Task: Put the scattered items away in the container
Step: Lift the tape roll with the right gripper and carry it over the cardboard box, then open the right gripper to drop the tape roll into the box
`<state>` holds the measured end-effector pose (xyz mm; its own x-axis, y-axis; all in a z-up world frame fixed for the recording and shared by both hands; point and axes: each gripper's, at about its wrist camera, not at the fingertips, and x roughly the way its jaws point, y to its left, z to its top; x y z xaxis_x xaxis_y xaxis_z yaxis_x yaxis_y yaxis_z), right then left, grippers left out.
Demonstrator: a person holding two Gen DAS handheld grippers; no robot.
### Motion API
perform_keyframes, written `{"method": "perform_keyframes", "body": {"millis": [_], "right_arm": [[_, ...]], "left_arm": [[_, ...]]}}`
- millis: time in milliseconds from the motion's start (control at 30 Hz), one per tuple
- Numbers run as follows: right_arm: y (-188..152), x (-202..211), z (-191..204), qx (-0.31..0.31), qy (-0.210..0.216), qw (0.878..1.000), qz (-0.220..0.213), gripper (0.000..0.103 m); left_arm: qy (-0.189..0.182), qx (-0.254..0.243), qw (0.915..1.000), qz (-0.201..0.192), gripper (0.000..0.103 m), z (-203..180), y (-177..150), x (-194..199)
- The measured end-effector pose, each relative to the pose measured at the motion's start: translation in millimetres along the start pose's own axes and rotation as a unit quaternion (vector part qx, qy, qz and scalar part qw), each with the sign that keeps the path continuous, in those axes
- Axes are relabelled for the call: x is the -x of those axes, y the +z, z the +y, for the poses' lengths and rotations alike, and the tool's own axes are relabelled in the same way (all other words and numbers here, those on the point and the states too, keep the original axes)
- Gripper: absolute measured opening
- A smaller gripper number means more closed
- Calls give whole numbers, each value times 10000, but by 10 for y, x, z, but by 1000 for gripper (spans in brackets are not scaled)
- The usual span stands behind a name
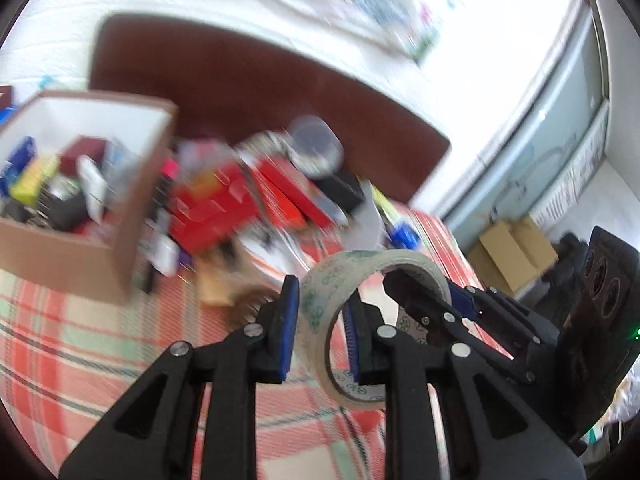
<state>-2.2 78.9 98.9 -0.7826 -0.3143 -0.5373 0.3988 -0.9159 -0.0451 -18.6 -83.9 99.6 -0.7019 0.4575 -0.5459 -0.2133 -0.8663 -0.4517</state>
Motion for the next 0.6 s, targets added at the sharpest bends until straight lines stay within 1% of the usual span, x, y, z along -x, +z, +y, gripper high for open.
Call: {"method": "perform_keyframes", "body": {"millis": [167, 333, 400, 500, 600], "right_arm": [[503, -335, 523, 340, 404, 9985, -130, 19], [911, -818, 1058, 595, 809, 9949, -126, 19], [1050, -1059, 1272, 725, 998, 9923, -93, 19], [1143, -1349, 1482, 857, 1142, 9898, -8, 19], [1126, -1585, 1639, 984, 1224, 9875, 124, 19]], "left_arm": [[406, 269, 9982, -356, 21, 552, 425, 338], [755, 565, 9942, -522, 21, 1205, 788, 508], [878, 701, 9918, -608, 21, 1443, 875, 562], [1034, 912, 9882, -661, 21, 1782, 964, 556], [1150, 1076, 9857, -601, 21, 2028, 979, 504]]}}
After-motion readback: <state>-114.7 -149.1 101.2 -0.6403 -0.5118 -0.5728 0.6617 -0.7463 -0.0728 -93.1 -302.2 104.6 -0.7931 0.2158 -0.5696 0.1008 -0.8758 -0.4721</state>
